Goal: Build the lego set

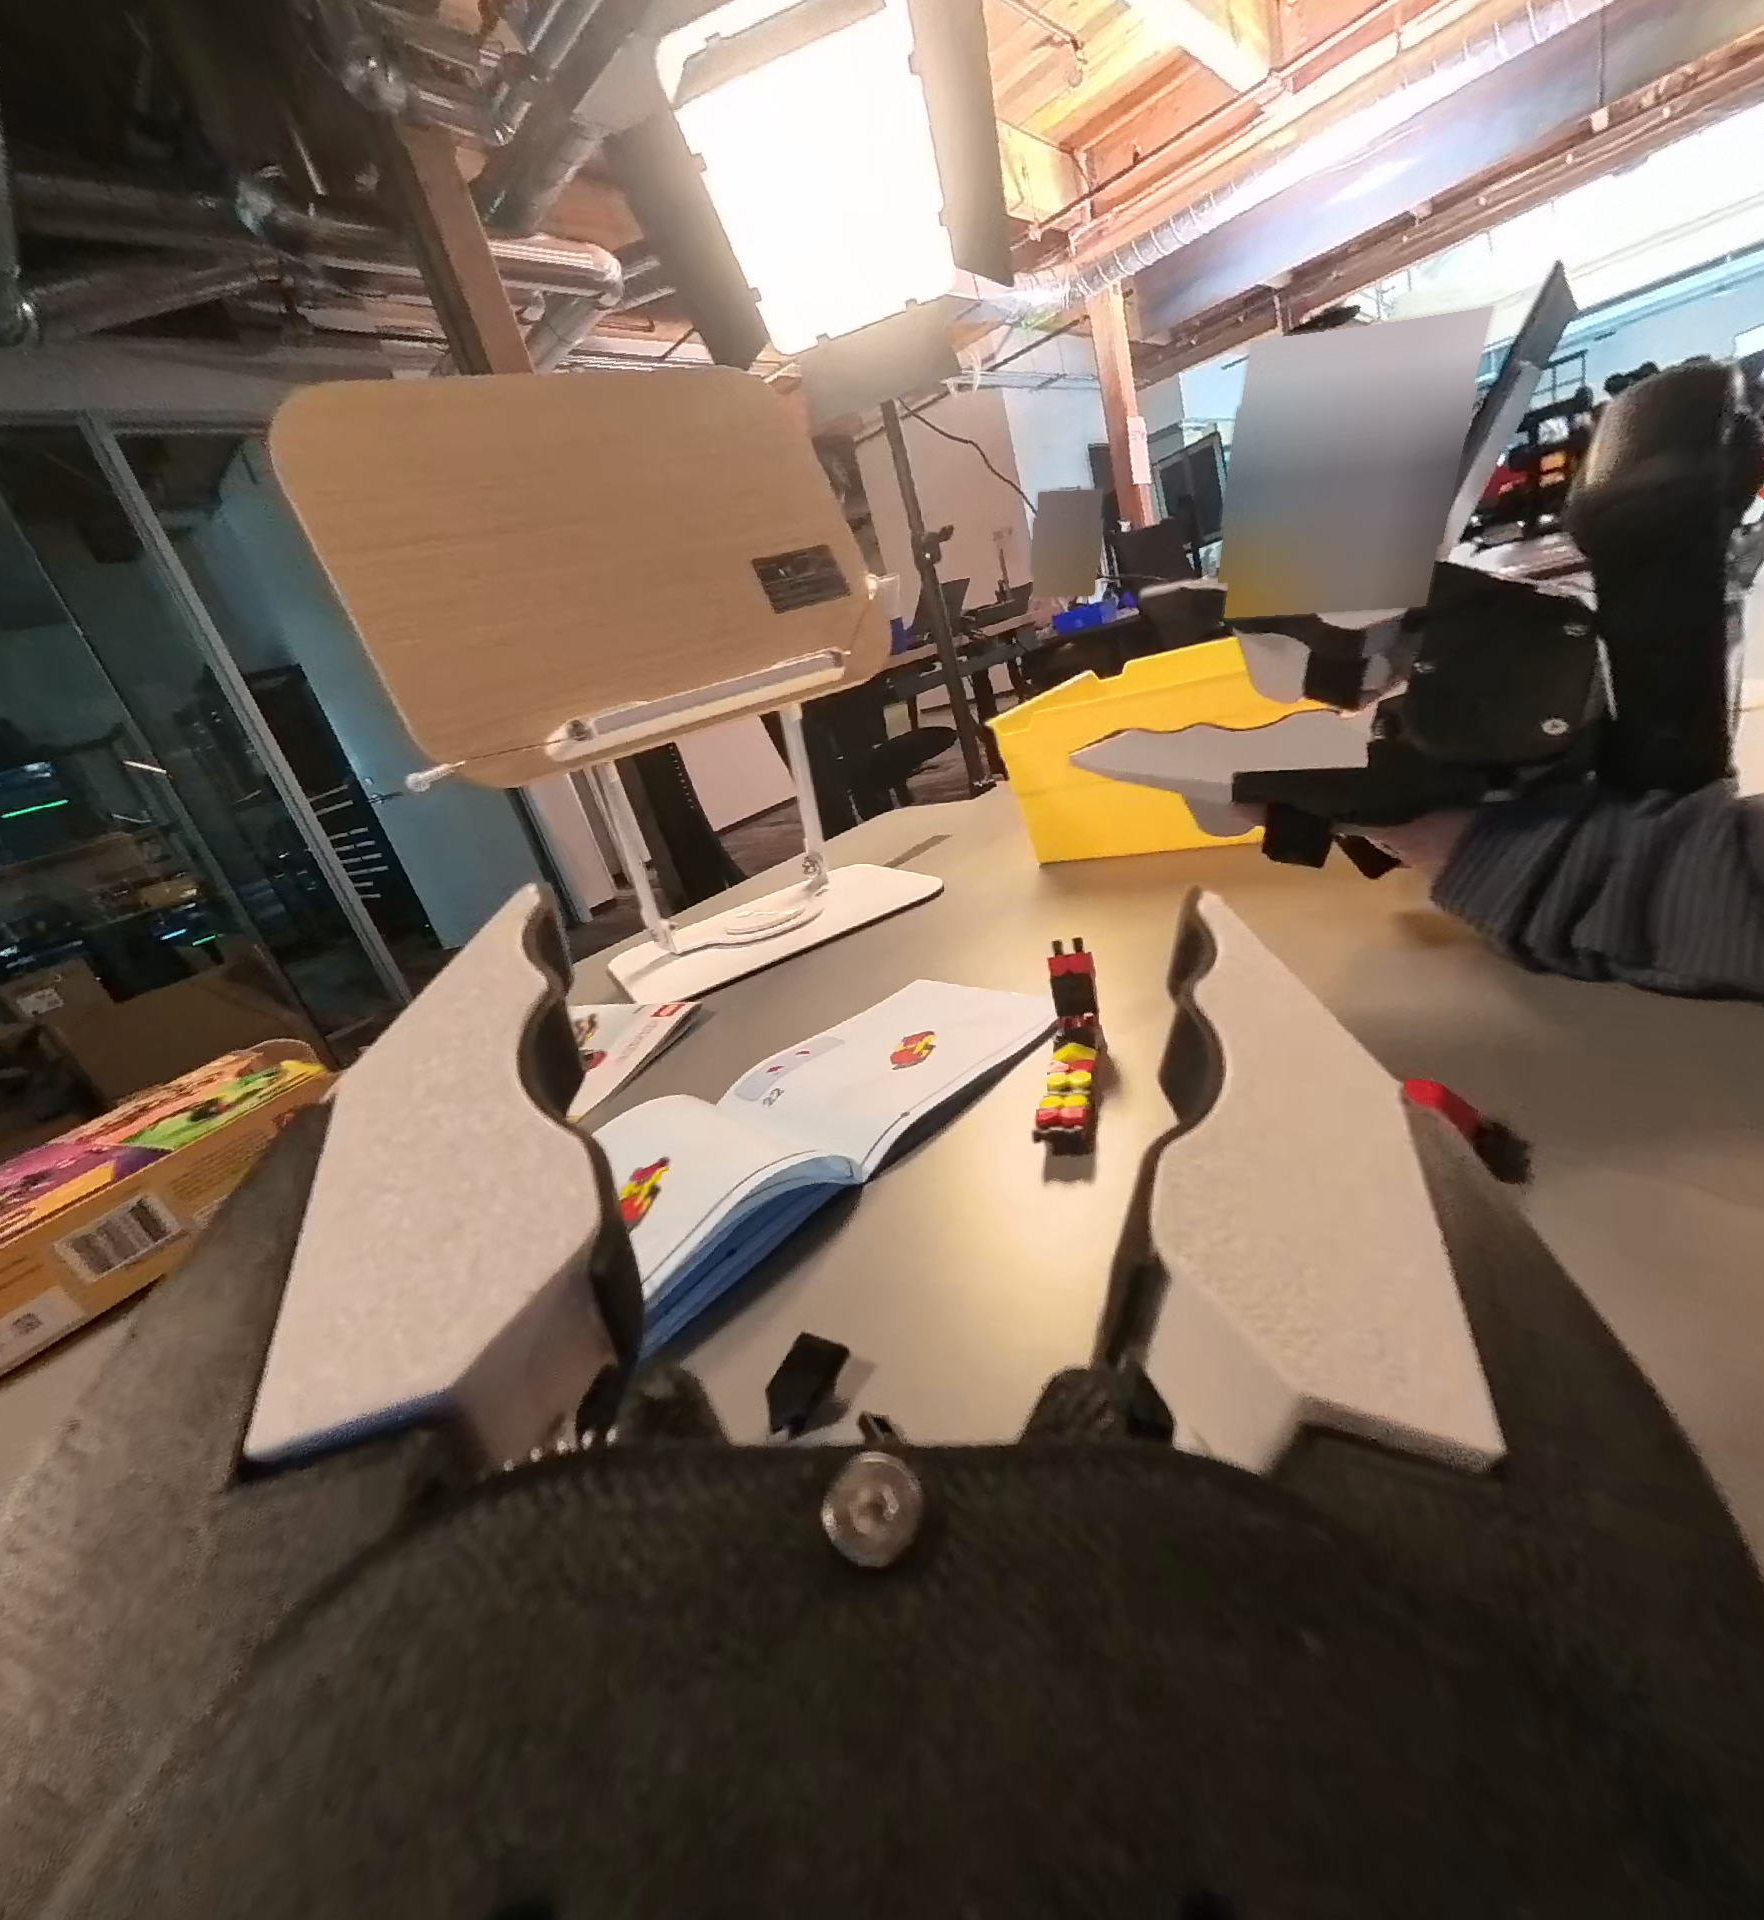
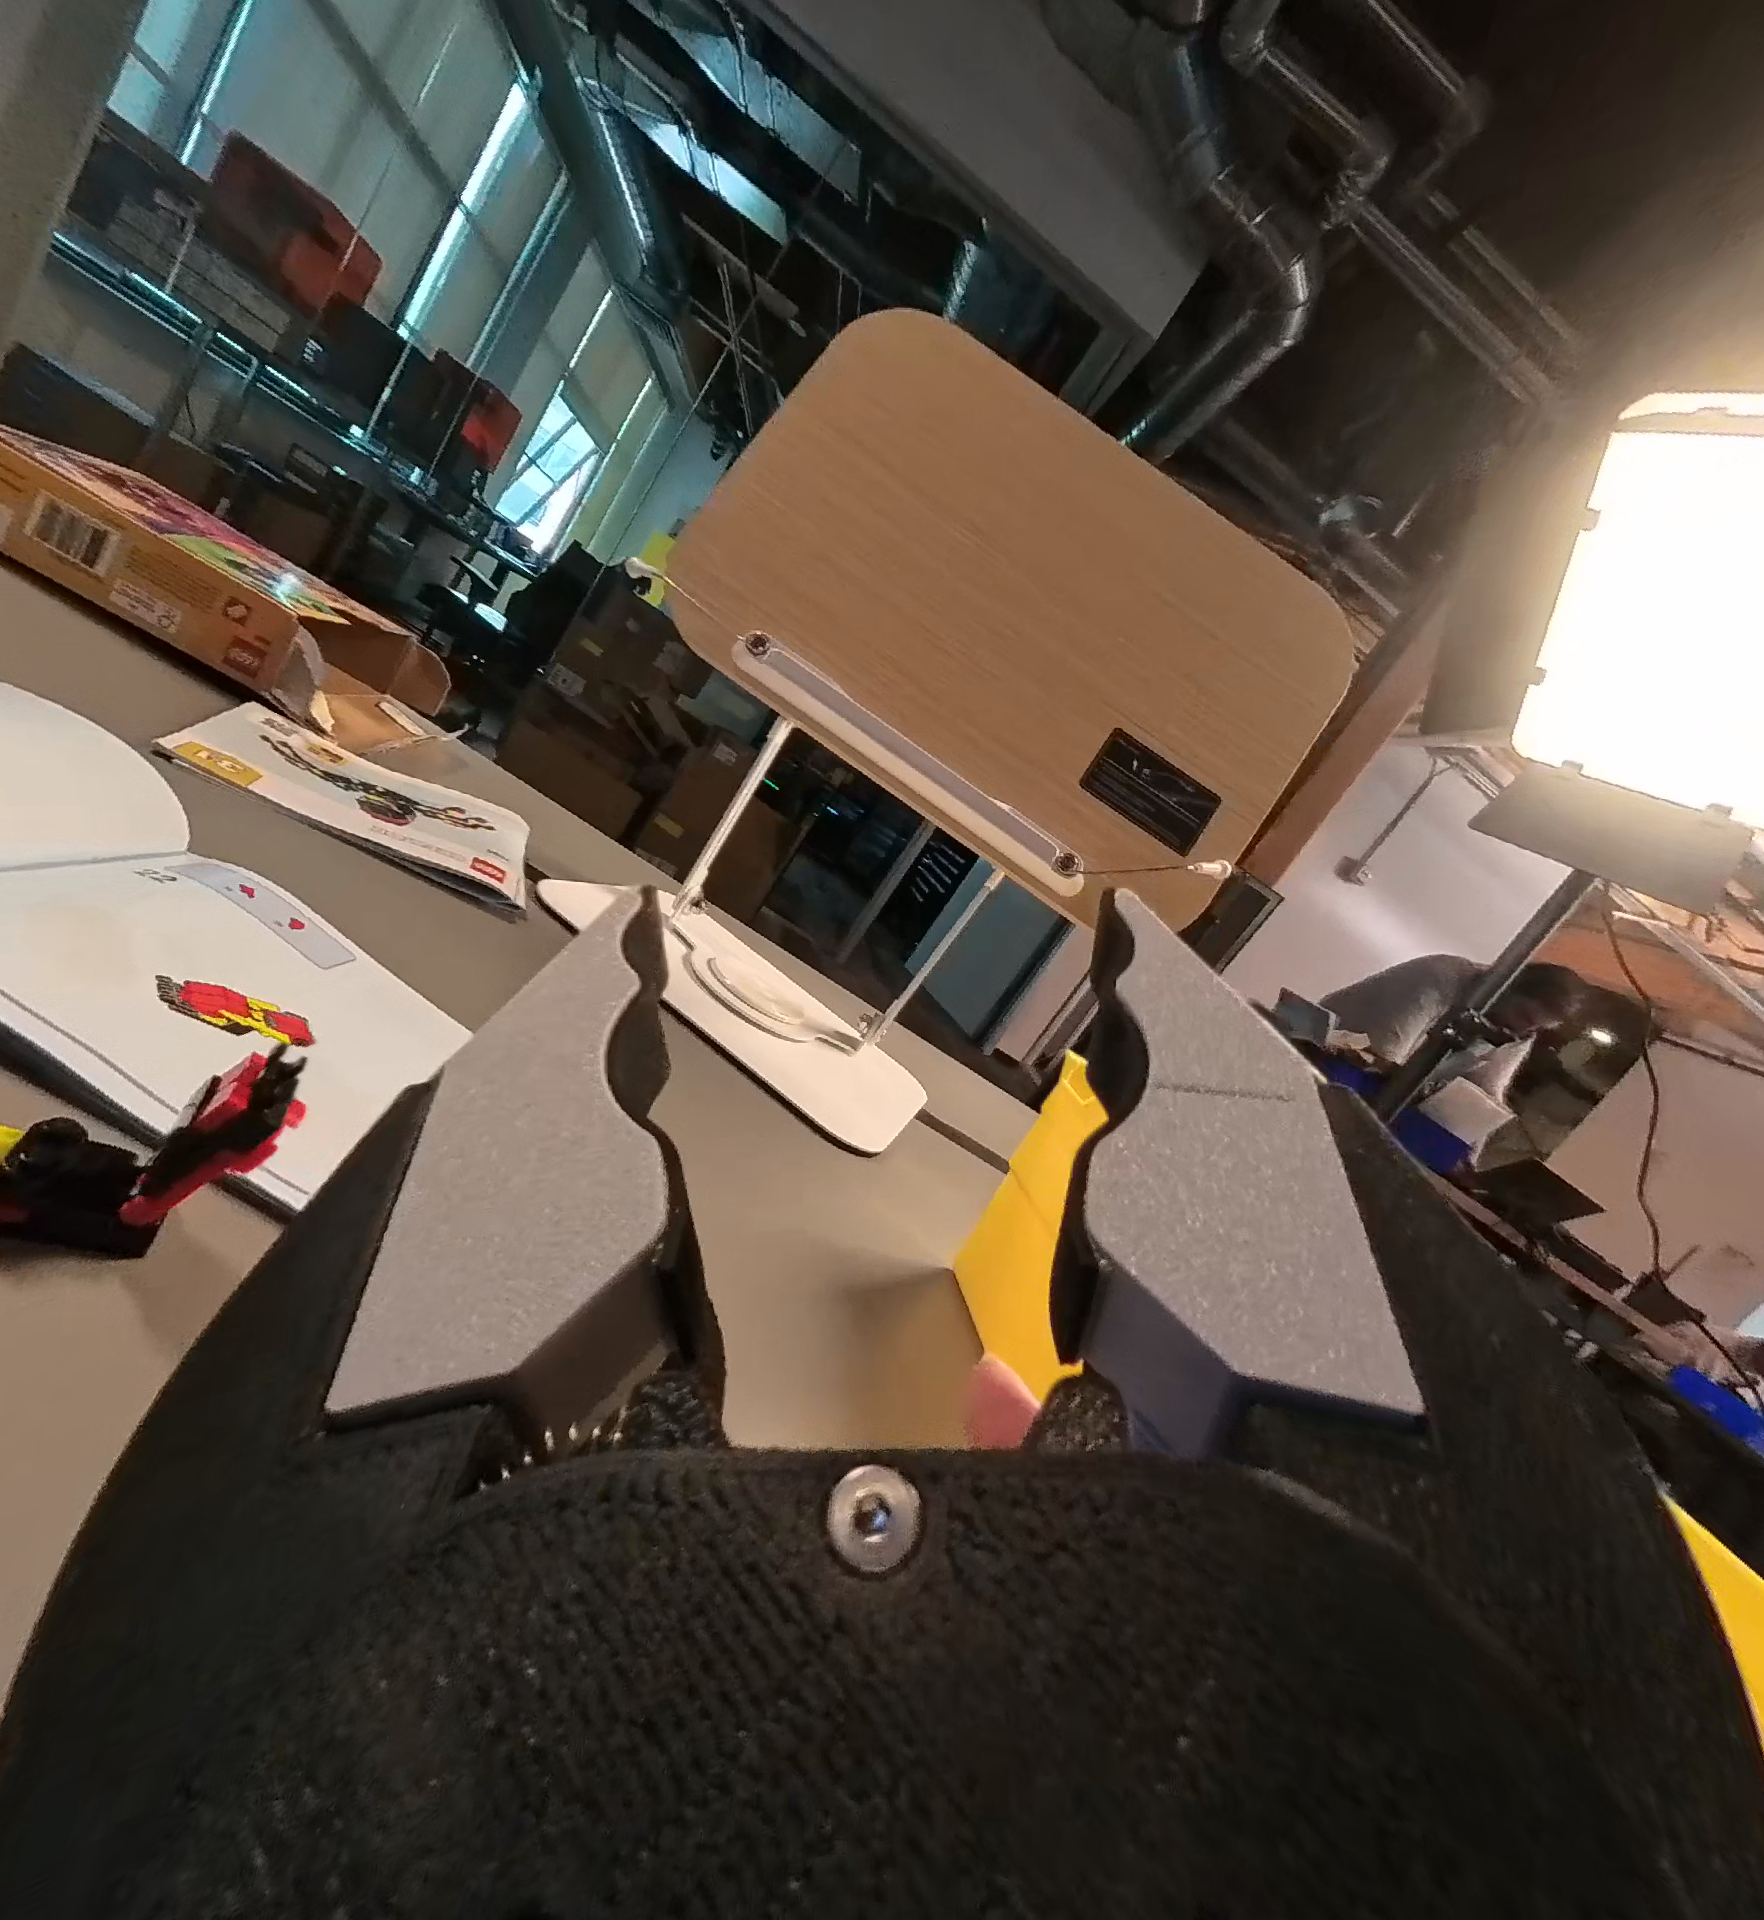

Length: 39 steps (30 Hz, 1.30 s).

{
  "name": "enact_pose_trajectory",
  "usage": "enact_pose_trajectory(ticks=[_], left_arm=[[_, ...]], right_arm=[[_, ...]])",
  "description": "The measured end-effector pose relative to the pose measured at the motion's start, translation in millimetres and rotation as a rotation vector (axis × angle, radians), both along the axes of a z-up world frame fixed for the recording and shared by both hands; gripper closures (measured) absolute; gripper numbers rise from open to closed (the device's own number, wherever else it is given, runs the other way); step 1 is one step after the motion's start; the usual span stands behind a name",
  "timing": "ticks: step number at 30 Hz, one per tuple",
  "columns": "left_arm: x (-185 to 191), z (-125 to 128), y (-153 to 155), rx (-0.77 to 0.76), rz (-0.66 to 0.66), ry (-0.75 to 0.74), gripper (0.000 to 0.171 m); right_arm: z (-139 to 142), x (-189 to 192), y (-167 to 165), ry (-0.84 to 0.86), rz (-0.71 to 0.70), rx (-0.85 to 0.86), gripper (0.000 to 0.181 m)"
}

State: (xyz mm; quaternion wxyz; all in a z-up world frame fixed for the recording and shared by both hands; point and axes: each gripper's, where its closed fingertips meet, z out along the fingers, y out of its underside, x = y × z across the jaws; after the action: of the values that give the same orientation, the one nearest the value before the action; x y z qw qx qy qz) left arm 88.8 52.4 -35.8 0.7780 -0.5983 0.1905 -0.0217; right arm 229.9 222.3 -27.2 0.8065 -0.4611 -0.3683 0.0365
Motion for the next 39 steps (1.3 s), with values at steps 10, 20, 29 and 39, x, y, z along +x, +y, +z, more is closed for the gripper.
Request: enact_pose_trajectory(ticks=[10,20,29,39], left_arm=[[-7.5,-1.9,3.0,-0.025,0.007,-0.056,0.062],[-2.0,-4.4,2.1,-0.032,-0.015,-0.035,0.063],[0.4,-4.9,1.4,-0.032,-0.025,-0.026,0.065],[2.0,-4.9,1.0,-0.031,-0.034,-0.020,0.068]], right_arm=[[-0.7,4.1,1.5,0.016,-0.006,-0.019,0.103],[-3.0,4.7,3.4,0.010,-0.013,-0.032,0.107],[-4.3,3.7,3.0,-0.002,-0.014,-0.032,0.112],[-6.1,1.6,2.1,-0.018,-0.009,-0.032,0.117]])
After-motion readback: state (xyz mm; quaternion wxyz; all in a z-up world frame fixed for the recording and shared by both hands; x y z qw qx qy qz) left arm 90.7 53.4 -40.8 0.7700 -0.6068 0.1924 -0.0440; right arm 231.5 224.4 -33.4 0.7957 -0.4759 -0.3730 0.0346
